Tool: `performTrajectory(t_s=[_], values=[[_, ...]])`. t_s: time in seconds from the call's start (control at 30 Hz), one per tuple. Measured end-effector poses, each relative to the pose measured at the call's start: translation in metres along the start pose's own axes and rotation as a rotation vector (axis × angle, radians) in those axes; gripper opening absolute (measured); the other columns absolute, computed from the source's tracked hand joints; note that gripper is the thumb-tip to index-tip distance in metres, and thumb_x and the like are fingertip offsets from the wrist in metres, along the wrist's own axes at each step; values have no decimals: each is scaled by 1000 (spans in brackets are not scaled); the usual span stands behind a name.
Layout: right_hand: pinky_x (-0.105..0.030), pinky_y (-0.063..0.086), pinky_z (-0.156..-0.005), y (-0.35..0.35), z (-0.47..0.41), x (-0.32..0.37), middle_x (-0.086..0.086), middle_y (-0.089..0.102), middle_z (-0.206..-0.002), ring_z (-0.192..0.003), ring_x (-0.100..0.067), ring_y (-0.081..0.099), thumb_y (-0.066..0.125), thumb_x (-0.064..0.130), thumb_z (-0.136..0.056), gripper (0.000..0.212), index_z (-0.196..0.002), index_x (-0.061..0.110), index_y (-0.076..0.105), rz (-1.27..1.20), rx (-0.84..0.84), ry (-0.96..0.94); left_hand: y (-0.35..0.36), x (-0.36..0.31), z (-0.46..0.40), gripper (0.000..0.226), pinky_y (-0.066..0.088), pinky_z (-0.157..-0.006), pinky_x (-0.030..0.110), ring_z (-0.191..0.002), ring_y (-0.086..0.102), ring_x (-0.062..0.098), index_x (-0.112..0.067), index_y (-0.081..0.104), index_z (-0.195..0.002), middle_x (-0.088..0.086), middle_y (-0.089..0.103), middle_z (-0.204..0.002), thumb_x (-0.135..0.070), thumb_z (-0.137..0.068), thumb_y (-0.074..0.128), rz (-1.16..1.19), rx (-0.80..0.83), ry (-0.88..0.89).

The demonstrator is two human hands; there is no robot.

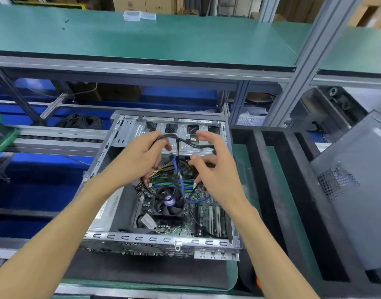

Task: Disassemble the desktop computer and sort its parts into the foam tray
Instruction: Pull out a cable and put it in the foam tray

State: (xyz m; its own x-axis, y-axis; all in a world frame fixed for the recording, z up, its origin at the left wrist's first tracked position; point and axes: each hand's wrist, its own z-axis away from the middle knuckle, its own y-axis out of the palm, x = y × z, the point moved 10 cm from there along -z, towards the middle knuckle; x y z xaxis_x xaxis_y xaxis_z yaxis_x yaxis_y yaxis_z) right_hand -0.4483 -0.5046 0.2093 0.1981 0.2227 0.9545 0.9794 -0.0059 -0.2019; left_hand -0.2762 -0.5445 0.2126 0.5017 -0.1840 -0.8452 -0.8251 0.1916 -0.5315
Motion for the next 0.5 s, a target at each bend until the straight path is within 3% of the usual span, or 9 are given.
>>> performTrajectory(t_s=[0.13,0.23,0.37,0.43,0.5], values=[[-26,48,-42,-31,10,23,21,73,-101,-63,-43,68,54,13,-102,24,-119,27,65,-206,-195,-143,-46,-23,-4,28,32,-32,22,-29,37,20,-13,57,-90,2,47,-51,-19,-106,35,149,-230,30],[-24,46,-41,-43,4,23,0,73,-96,-65,-30,72,51,17,-104,20,-106,15,71,-305,-231,-67,-75,-31,-3,28,28,-33,22,-31,32,17,-16,55,-85,1,46,-52,-23,-105,37,419,-377,11],[-34,59,-61,-14,0,-3,-11,75,-101,-84,-26,75,39,46,-107,47,-116,10,68,-505,-46,360,-60,-50,-11,26,30,-34,20,-31,32,16,-19,55,-82,0,47,-51,-27,-100,39,527,-381,21],[-42,62,-78,-1,1,-5,-13,76,-105,-95,-27,75,35,55,-104,57,-127,9,61,-662,40,450,-32,-57,-19,28,34,-32,24,-31,37,18,-19,54,-82,-1,48,-51,-26,-103,37,431,-337,29],[-48,61,-86,-4,1,-6,-15,75,-111,-102,-28,74,44,59,-98,58,-131,13,54,-766,25,468,4,-60,-26,27,42,-36,32,-35,46,22,-20,51,-85,0,51,-51,-26,-105,34,262,-265,29]])
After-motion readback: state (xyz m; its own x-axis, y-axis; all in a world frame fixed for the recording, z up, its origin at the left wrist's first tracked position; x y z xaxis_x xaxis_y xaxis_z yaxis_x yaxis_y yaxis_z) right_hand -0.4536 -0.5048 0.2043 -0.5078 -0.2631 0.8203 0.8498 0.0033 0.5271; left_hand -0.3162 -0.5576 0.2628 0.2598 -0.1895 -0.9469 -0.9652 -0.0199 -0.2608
